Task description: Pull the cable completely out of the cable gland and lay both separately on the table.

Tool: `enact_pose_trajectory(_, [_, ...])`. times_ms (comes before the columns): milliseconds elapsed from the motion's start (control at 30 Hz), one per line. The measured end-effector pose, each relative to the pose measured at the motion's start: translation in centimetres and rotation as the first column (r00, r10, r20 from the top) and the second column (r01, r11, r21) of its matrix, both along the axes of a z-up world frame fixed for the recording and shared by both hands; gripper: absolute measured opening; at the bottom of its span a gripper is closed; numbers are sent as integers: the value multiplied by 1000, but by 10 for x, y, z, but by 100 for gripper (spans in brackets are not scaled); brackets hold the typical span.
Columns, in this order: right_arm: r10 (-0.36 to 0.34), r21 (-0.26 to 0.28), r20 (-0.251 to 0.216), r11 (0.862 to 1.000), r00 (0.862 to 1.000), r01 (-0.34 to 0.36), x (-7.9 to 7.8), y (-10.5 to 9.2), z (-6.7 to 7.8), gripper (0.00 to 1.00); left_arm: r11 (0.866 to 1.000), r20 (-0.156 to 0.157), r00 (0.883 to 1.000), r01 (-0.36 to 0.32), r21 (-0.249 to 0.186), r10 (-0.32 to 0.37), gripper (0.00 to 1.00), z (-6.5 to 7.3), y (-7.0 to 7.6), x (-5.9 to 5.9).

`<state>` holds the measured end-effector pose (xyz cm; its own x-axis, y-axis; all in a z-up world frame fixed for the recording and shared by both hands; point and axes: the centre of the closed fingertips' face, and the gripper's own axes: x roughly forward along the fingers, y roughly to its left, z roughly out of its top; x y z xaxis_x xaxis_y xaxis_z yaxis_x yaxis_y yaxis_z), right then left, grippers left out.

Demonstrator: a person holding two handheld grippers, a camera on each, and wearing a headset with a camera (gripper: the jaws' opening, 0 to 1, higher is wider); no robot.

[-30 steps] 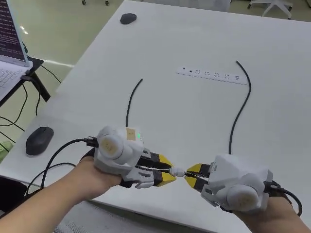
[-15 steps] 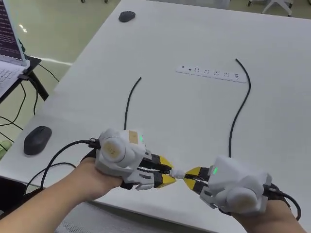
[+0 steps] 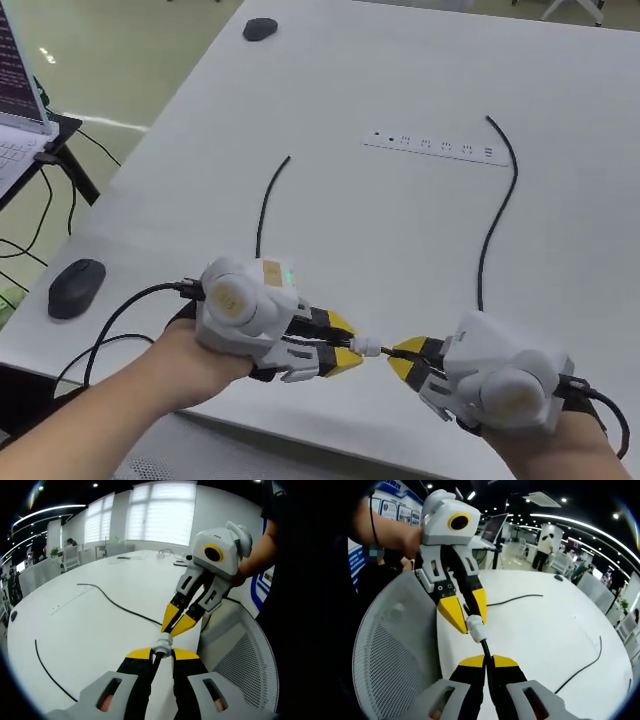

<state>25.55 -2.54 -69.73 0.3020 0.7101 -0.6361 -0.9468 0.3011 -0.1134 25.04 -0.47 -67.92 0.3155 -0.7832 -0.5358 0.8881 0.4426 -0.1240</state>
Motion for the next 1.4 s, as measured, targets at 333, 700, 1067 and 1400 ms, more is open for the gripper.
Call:
enact_pose_trajectory(333, [-111, -9, -12, 994, 994, 111, 13, -19, -8, 0, 1000, 11, 1000, -28, -4, 29, 14, 2, 5, 4])
enact_pose_trajectory(700, [-359, 66, -155, 926, 920, 372, 27, -54, -30, 0, 998, 20, 998, -55, -28, 56, 14, 10, 5, 6])
enact_pose_trajectory(1067, [-381, 47, -162, 918, 910, 393, 26, -60, -36, 0, 996, 12, 996, -84, -41, 84, 14, 9, 7, 2])
enact_pose_trajectory(1400, [-363, 60, -104, 927, 926, 370, 26, -61, -27, 2, 993, -5, 994, -107, -46, 107, 14, 8, 11, 3])
